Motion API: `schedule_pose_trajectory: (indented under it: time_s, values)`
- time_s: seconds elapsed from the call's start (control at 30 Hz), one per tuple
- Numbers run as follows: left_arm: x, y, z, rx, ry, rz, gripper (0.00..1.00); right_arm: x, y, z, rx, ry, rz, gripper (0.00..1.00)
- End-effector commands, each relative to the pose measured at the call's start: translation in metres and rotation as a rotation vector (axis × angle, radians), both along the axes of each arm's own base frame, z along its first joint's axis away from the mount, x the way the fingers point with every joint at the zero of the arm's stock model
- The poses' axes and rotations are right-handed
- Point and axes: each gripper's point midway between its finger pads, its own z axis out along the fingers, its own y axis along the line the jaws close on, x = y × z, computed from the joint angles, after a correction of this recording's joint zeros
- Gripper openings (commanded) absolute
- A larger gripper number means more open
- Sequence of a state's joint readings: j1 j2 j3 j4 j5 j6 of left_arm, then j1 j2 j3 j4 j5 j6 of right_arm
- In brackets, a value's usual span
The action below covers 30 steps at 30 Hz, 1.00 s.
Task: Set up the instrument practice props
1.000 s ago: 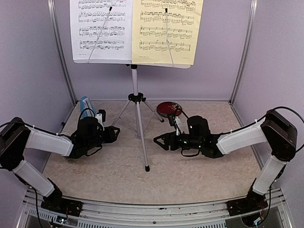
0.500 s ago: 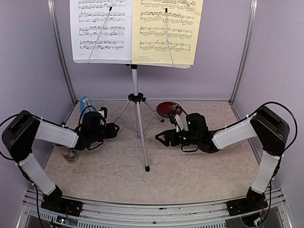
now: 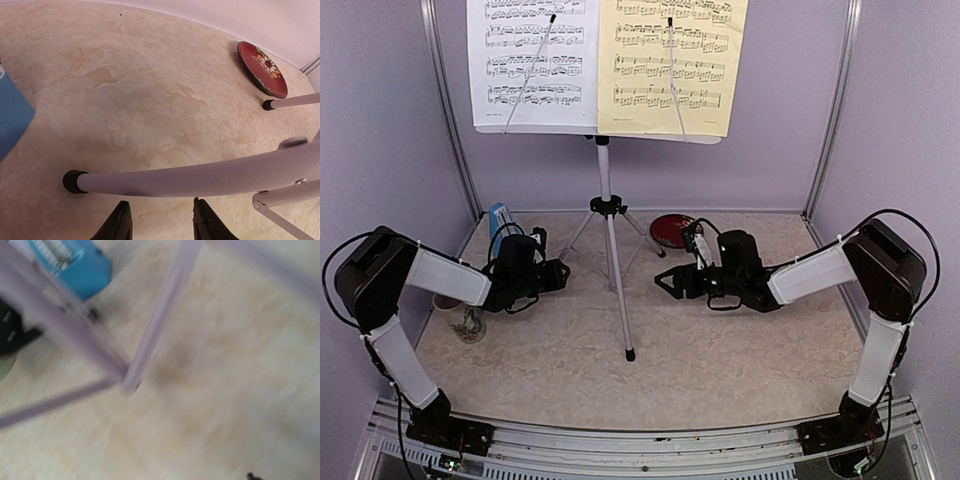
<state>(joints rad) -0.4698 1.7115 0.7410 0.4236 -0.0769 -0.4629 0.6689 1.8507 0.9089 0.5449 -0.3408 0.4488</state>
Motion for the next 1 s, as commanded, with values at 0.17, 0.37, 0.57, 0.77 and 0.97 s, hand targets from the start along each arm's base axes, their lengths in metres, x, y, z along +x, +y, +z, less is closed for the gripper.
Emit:
schedule_pose_trajectory:
  time_s: [0.17,0.37,0.57,0.77,0.97]
  values:
    - [0.016,0.001,0.0,0.027,-0.006,0.016,0.42,-0.074,0.042,0.017,0.108,0.058,0.129,0.84]
    - [0.023,0.004,0.002,0.041,-0.011,0.025,0.42,-0.104,0.067,-0.003,0.105,0.105,0.187,0.85]
    - [0.029,0.002,0.003,0.06,-0.012,0.015,0.42,-0.105,0.079,-0.023,0.094,0.131,0.175,0.78]
    - [0.037,0.002,0.003,0.044,-0.012,0.018,0.41,-0.098,0.088,-0.041,0.041,0.116,0.121,0.69]
    - [0.045,-0.003,0.007,0.031,-0.019,0.011,0.41,-0.086,0.09,-0.048,0.009,0.102,0.061,0.53]
